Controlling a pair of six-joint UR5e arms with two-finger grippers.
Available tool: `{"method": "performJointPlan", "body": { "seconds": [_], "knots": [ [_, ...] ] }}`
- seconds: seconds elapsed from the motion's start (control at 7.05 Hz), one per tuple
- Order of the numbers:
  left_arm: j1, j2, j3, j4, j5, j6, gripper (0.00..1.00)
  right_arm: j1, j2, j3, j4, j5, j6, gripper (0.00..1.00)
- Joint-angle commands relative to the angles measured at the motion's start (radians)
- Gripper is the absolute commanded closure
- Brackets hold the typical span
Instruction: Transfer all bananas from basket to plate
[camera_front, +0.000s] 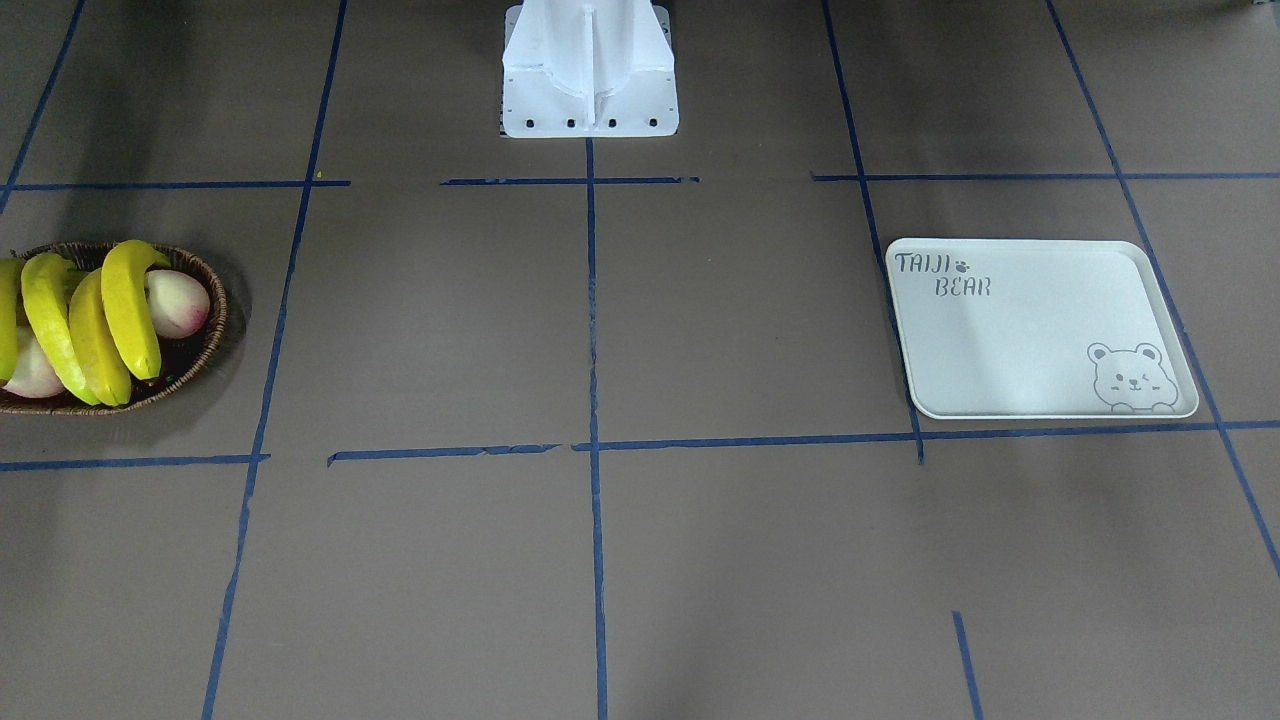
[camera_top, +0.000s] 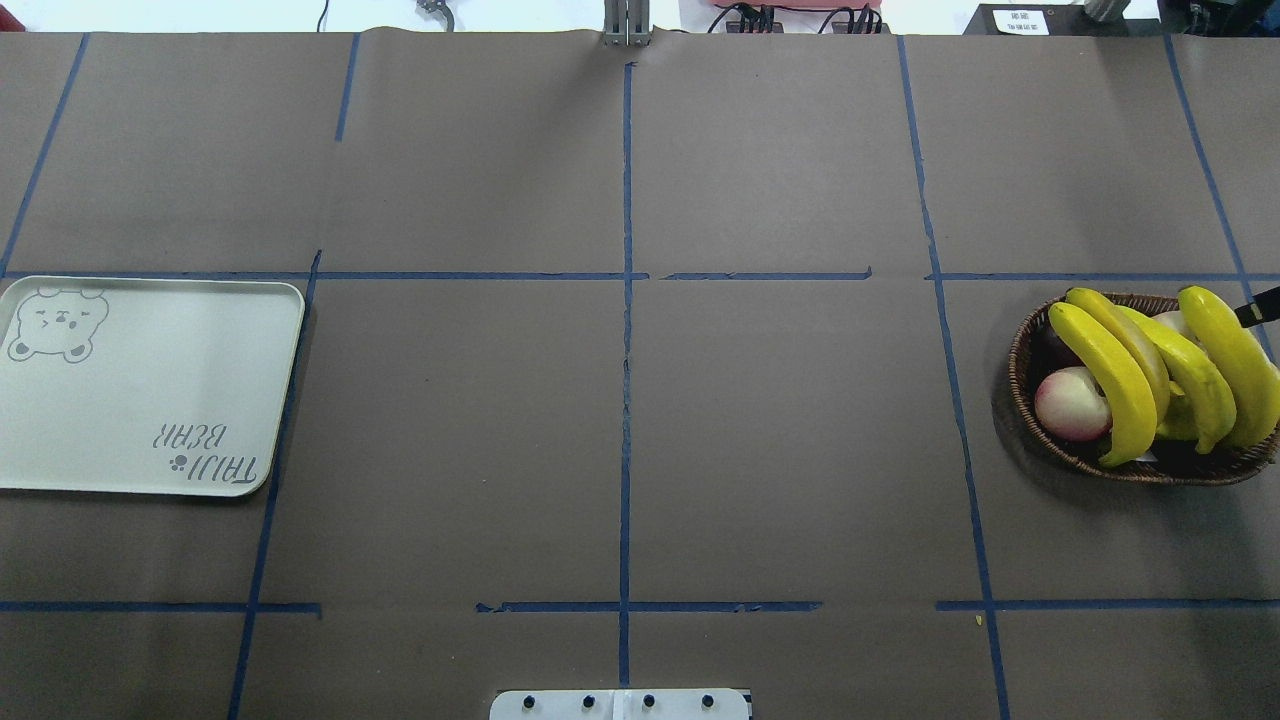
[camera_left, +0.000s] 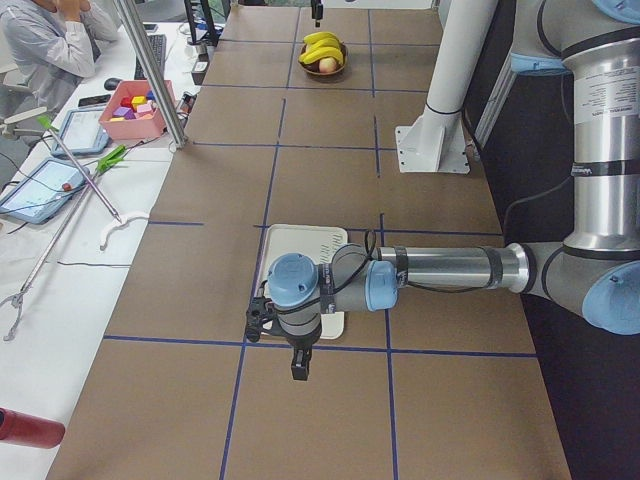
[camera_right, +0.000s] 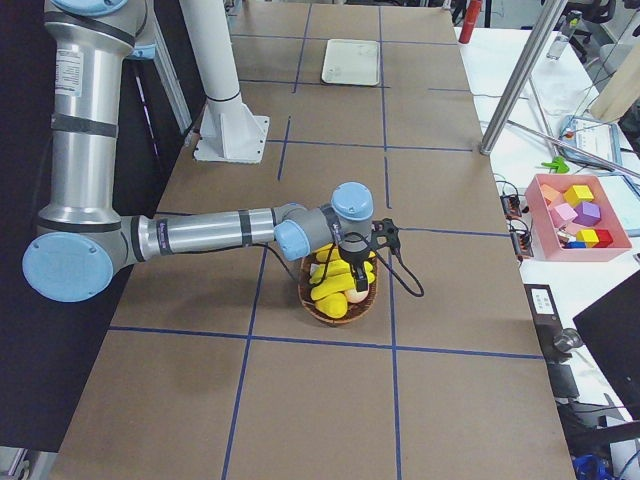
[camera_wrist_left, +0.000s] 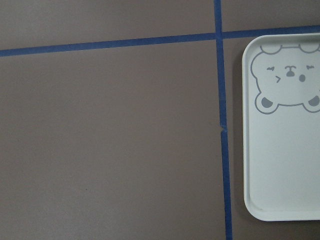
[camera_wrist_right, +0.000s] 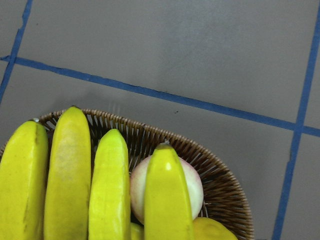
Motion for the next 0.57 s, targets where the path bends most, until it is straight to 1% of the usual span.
{"method": "performJointPlan", "body": {
  "seconds": [0.0, 0.14, 0.28, 0.43],
  "knots": [
    [0.000, 0.000, 0.000, 0.000, 0.000, -0.001, 0.00, -0.083, 0.003, -0.019, 0.015, -0.060, 0.032, 0.00],
    [0.002, 0.000, 0.001, 0.002, 0.000, -0.001, 0.00, -0.085, 0.006, -0.030, 0.015, -0.060, 0.026, 0.02],
    [0.002, 0.000, 0.000, 0.000, 0.000, -0.001, 0.00, -0.082, 0.001, -0.027, 0.015, -0.048, 0.018, 0.07],
    [0.002, 0.002, 0.001, 0.000, 0.000, -0.003, 0.00, -0.074, 0.001, -0.030, 0.015, -0.046, 0.006, 0.08]
  ]
}}
